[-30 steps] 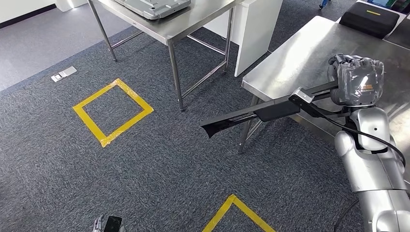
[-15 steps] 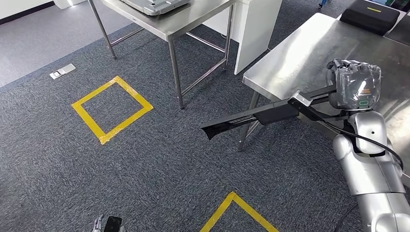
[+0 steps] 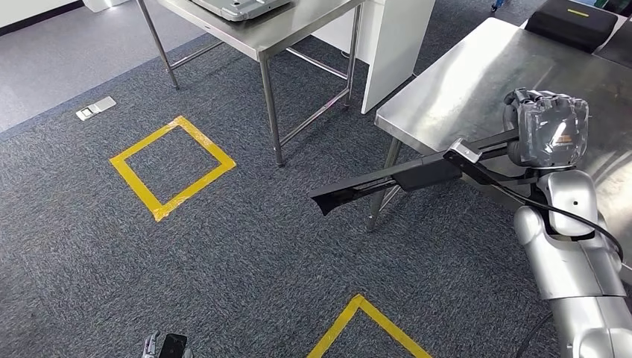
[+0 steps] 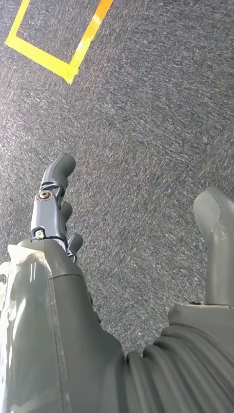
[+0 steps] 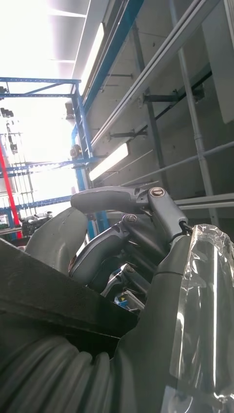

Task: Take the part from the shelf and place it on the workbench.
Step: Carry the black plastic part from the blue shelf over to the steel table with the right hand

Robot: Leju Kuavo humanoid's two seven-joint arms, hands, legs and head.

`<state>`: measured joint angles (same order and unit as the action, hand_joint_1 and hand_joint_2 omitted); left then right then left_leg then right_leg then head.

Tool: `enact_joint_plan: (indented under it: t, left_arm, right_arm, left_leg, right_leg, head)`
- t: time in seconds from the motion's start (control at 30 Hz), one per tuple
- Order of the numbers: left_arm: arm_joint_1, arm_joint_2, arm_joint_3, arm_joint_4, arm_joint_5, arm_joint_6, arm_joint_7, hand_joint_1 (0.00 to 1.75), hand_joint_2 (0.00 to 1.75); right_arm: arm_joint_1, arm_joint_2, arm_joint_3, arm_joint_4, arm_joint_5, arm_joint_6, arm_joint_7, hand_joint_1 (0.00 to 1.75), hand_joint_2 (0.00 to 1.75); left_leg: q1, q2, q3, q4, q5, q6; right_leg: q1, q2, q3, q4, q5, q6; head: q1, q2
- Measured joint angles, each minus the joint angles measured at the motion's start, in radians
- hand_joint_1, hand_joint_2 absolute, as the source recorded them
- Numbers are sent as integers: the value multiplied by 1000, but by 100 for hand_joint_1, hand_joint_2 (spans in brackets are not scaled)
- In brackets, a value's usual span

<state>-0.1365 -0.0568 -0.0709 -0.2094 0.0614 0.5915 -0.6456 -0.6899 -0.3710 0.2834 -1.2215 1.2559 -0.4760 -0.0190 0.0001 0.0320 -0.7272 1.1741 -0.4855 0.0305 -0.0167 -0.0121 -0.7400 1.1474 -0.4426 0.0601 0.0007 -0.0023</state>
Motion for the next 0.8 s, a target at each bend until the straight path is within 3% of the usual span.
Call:
enact_joint_plan:
  t: [0.8]
  left_arm:
    - [0,-6,30,0,12,-9,4,0,175]
  right_arm:
    - [-80,15,31,1,19,26,0,175,175]
  left_leg:
    - [0,0,3,-3,0,0]
  right_leg:
    - [1,0,3,-3,0,0]
  head:
    - [0,0]
